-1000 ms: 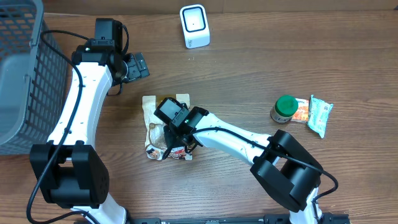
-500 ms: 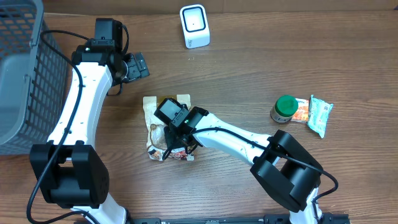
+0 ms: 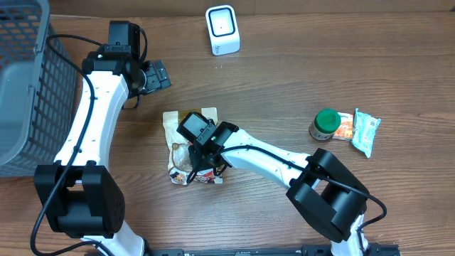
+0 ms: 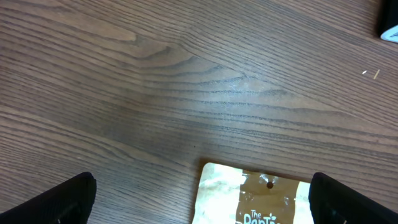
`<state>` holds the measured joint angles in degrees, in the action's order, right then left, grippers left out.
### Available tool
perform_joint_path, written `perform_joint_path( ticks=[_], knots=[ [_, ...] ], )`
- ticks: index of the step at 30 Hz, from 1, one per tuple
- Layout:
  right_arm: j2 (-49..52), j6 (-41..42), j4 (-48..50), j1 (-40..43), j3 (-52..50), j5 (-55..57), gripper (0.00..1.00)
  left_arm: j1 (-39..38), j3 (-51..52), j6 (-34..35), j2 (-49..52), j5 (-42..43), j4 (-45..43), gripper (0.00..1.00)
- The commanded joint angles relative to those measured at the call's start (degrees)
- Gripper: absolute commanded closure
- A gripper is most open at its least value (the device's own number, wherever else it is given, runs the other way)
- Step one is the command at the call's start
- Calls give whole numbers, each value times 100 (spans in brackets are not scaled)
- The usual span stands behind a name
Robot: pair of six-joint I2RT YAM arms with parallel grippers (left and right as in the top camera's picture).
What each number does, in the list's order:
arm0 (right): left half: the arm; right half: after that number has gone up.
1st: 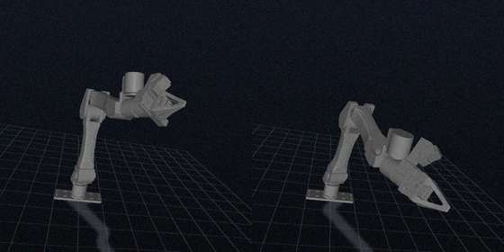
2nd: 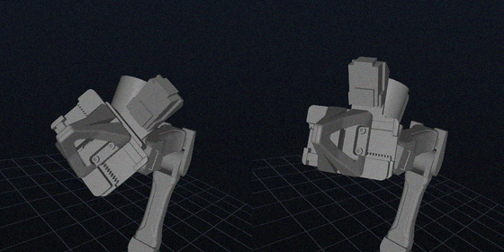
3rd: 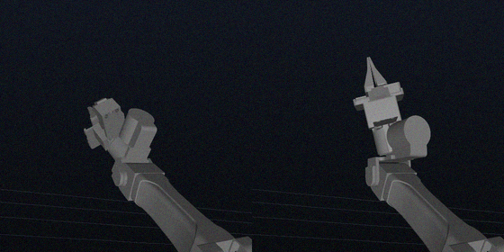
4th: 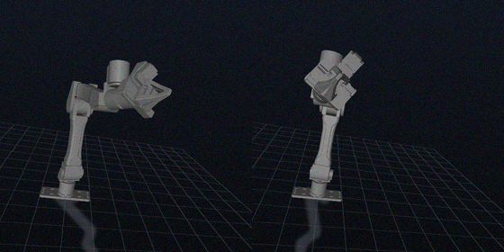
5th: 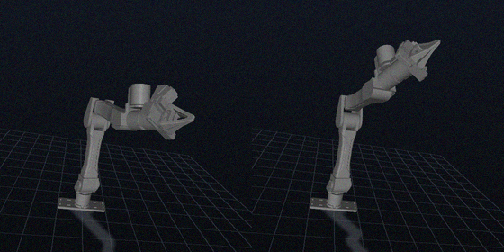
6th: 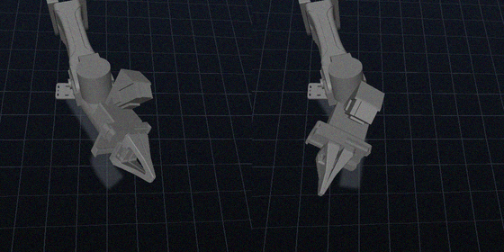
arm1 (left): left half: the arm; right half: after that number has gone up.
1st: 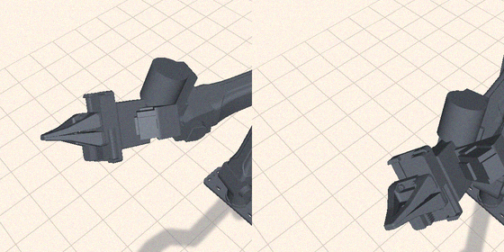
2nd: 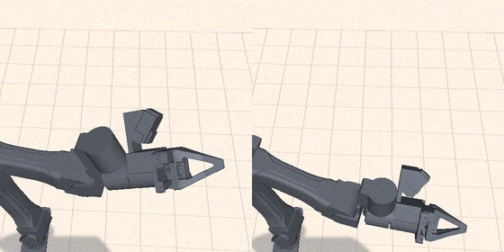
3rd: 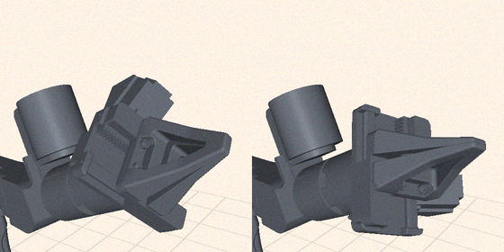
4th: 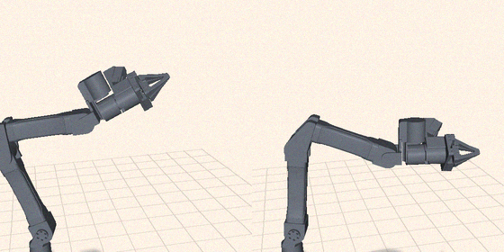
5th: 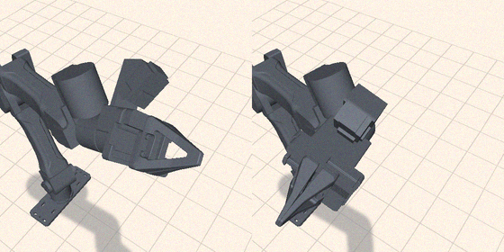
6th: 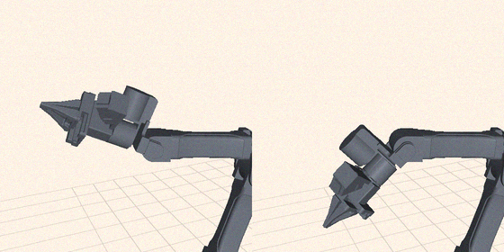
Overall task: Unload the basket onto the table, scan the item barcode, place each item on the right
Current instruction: 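Lower the right gripper and grasp the red sausage sticks, then lift the red sticks with the right gripper up to the scanner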
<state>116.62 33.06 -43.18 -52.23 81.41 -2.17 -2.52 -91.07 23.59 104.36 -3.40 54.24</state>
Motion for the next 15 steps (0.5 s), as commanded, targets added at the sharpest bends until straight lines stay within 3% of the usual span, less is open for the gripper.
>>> perform_joint_path(
  ticks=[1, 11, 15],
  knots=[
    [37, -358, -162, -11, 129, 184, 96, -13, -101, 42, -96, 26, -13, 0],
    [-199, -584, -1309, -11, 1259, 2734, 96, -13, -101, 42, -96, 26, -13, 0],
    [-229, -1215, -1156, -11, 1362, 4221, 96, -13, -101, 42, -96, 26, -13, 0]
  ],
)
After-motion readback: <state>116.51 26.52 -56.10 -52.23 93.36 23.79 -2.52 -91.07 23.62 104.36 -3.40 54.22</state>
